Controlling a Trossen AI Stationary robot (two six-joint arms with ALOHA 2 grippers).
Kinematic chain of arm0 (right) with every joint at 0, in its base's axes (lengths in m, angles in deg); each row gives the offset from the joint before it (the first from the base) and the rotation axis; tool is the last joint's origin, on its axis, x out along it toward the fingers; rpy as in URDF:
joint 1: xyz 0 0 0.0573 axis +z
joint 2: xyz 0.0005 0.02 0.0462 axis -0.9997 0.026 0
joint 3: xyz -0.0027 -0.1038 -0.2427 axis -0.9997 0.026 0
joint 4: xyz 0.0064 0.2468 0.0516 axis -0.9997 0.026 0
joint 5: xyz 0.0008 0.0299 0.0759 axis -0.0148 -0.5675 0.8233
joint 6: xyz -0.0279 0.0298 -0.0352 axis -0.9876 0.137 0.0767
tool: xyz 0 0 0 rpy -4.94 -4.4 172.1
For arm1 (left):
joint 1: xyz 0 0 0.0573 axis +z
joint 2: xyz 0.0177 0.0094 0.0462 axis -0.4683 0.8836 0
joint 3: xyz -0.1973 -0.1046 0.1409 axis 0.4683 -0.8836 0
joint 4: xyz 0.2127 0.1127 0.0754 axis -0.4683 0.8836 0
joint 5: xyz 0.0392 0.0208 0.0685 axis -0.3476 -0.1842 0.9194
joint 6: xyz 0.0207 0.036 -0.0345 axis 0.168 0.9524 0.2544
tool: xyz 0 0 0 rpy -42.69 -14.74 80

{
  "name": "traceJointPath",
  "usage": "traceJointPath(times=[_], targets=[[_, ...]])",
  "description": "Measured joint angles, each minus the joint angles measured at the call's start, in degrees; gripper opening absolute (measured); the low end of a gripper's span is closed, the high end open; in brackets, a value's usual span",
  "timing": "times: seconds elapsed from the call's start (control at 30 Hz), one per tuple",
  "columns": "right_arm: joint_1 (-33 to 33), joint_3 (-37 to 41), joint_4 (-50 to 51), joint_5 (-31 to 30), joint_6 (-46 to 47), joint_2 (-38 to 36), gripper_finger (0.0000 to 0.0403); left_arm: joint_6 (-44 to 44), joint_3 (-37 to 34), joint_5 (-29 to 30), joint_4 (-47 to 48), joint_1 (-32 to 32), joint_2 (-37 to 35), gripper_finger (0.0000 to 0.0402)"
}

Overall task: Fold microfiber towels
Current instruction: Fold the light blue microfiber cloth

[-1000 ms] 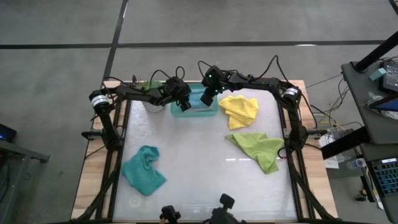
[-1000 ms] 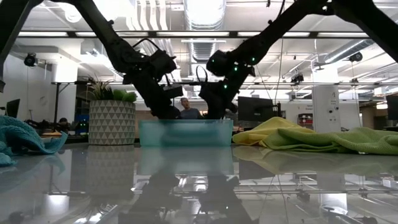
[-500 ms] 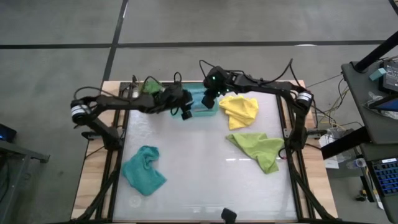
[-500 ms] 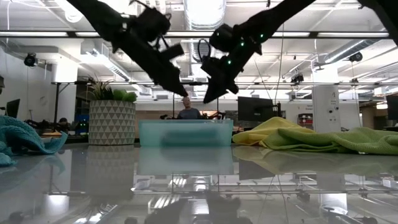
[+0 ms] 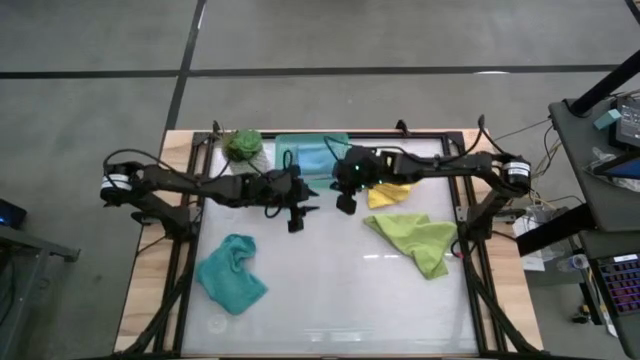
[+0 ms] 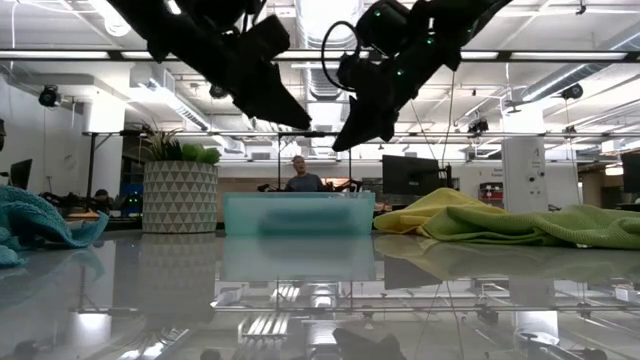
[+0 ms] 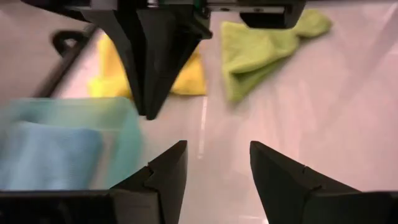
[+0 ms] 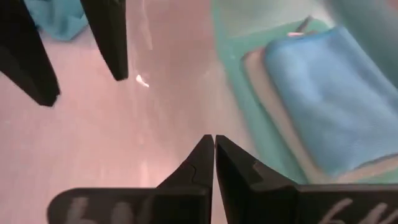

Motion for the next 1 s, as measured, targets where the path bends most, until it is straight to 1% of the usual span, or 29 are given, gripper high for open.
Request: traceJointPath(times=[0.17, 0.3, 0.4, 0.5, 0.7, 0.83, 0.93, 1.0], targets=[[3.6, 3.62, -8.12, 0.0, 0.21, -0.4, 0.0009, -9.97, 0.0, 0.01, 0.32, -5.36, 0.02, 0.016], [6.19, 4.02, -10.0, 0.0, 0.22, -0.34, 0.0009, -18.73, 0.05, 0.0, 1.17, -11.29, 0.02, 0.016], [8.03, 3.59, -9.98, -0.02, 0.22, -0.32, 0.0009, -23.53, 1.16, 0.25, 5.33, -16.03, 0.02, 0.016], [9.8, 2.93, -10.0, -0.02, 0.23, -0.31, 0.0009, -29.2, 2.7, 2.2, 11.65, -20.37, 0.02, 0.016], [12.74, 1.2, -9.09, -0.01, -0.28, -0.29, 0.0009, -46.49, 5.54, 2.55, 29.82, -28.5, 0.04, 0.016], [13.76, -0.03, -7.24, -0.02, -0.71, -0.29, 0.0009, -59.34, 6.5, -0.83, 43.94, -32.24, 0.04, 0.016], [14.51, -0.1, -6.35, -0.04, 0.85, -0.29, 0.0009, -67.91, 6.29, -4.96, 51.31, -34.1, 0.04, 0.016], [15.37, 0.19, -5.73, -0.14, 2.2, -0.29, 0.0009, -71.97, 5.98, -7.14, 56.42, -35.32, 0.04, 0.016]])
